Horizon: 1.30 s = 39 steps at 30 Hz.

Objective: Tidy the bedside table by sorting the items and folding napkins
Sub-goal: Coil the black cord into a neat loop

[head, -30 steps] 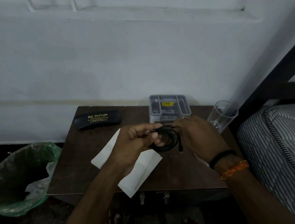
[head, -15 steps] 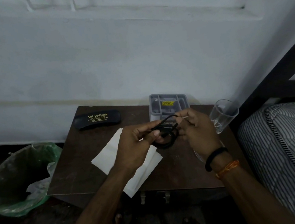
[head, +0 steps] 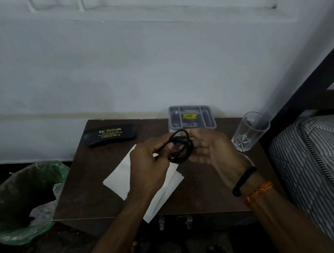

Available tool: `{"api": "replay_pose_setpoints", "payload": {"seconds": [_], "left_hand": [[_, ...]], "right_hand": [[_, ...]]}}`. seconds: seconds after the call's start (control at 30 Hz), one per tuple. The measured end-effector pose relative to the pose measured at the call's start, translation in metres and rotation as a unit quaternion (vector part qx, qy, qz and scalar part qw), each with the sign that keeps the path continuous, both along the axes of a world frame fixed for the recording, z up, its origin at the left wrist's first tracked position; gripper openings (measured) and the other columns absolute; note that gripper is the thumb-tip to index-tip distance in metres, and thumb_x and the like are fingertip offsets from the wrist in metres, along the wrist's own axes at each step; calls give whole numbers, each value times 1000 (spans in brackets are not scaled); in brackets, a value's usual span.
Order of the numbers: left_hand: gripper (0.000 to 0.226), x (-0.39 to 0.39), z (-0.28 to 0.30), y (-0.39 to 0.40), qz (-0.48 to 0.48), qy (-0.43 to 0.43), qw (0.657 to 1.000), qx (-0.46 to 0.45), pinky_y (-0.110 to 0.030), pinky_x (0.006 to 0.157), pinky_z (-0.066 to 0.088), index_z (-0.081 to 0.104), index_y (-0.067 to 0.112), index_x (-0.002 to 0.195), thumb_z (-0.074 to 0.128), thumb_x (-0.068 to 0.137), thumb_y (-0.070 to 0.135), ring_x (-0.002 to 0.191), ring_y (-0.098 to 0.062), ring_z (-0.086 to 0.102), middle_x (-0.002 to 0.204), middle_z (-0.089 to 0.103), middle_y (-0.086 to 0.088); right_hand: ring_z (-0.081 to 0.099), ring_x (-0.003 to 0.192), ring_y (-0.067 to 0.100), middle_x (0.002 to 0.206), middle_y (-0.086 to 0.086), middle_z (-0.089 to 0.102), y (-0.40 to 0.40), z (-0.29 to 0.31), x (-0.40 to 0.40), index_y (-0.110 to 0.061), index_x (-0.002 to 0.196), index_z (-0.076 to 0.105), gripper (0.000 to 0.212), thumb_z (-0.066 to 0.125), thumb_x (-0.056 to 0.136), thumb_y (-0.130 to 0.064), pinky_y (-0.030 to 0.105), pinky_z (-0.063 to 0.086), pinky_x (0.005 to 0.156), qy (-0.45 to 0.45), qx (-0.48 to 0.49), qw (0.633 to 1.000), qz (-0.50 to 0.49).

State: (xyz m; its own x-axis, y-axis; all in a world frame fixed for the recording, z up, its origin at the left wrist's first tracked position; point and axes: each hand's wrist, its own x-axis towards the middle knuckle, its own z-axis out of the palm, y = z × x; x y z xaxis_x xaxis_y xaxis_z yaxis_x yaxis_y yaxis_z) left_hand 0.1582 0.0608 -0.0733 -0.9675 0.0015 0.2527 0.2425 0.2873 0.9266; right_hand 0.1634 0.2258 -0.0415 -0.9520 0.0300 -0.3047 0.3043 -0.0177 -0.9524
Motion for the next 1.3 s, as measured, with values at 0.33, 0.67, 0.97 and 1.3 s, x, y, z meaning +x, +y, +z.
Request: {"api": "replay_pose_setpoints", "payload": {"seconds": [0.33,0.67,0.97,1.3], "left_hand": [[34,3,3,-2,8,96,983,-157,-35,85,58,69,10,121,65,89,-1,95,-23,68,106,73,-9],[29,-3,3,-8,24,111,968,-225,-25,75,52,71,6,116,62,90,-3,84,-23,68,98,73,-13],[27,-8,4,-15,27,90,966,-241,-33,80,54,70,4,117,61,92,0,83,-28,68,99,72,-18],[41,-7,3,-15,-49,93,956,-275,-36,72,56,63,8,128,59,89,-3,89,-27,61,106,61,-15]], "right_hand": [[67,83,22,100,11,72,-9,0,7,-22,113,69,42,72,77,-3,38,55,73,53,163,978,118],[74,69,18,79,4,76,-4,1,17,-17,130,59,49,66,85,-1,39,63,71,63,313,941,110],[59,79,-5,88,-12,69,-1,19,19,-15,108,73,23,51,99,-13,6,41,68,212,418,872,142],[61,84,20,95,6,67,-7,13,18,-9,98,70,13,59,94,-4,31,51,73,369,481,789,100]]}}
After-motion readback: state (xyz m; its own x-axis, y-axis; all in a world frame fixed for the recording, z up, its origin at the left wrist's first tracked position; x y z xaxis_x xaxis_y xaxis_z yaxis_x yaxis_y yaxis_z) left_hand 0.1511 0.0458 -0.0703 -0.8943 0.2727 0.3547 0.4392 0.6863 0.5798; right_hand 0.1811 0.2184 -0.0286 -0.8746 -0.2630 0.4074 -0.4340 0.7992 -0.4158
